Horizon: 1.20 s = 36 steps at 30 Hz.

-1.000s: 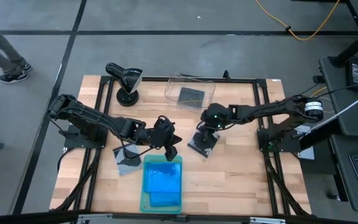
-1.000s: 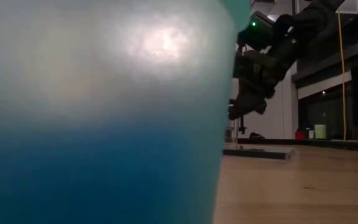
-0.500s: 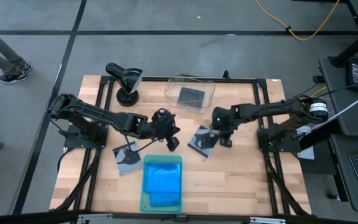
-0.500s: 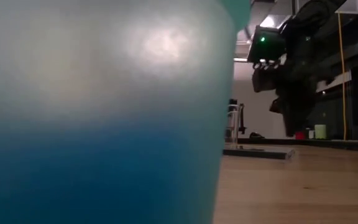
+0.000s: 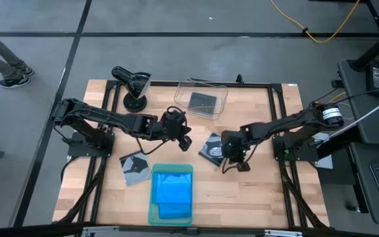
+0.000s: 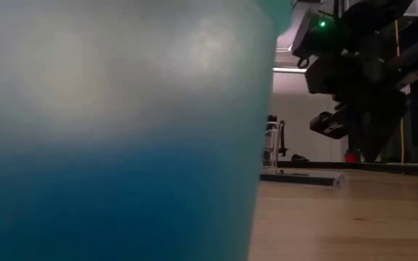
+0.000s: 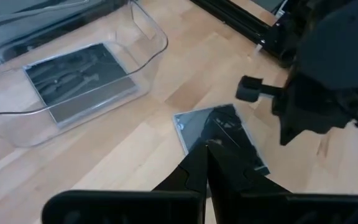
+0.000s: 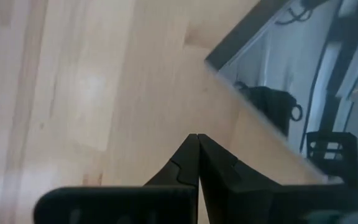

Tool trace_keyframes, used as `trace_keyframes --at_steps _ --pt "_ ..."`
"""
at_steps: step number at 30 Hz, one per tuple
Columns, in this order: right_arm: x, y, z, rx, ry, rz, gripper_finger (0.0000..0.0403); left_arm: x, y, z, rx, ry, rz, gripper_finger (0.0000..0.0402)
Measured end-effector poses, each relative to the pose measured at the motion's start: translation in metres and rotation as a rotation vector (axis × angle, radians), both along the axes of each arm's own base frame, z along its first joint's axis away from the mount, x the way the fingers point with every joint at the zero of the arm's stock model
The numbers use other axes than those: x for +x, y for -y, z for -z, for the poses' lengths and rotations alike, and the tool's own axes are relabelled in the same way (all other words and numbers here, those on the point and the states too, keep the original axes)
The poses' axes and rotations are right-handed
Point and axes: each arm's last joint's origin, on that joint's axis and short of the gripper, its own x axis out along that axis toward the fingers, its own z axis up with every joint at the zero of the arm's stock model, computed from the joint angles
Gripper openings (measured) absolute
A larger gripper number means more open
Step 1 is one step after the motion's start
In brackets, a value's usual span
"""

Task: Pick & place jewel cases by type
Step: Put the right black cd case into the transparent bin

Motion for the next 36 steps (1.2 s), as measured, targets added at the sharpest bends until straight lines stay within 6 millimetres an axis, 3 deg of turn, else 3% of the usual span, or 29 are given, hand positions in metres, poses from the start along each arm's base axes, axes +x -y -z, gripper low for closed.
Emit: trace_keyframes --at_steps 12,22,36 --pt "0.019 -0.002 0.031 0.025 -0.01 0.018 0.0009 0.0 0.007 0.0 -0.029 -0.007 0.066 0.0003" --pt "0.058 -0.002 0.028 0.018 0.07 0.007 0.0009 0.0 0.01 0.0 -0.03 -0.007 0.075 0.0003" --pt "0.1 0.026 0.037 0.023 0.113 0.034 0.0009 -0.001 0.015 0.0 -0.03 0.004 0.076 0.0003"
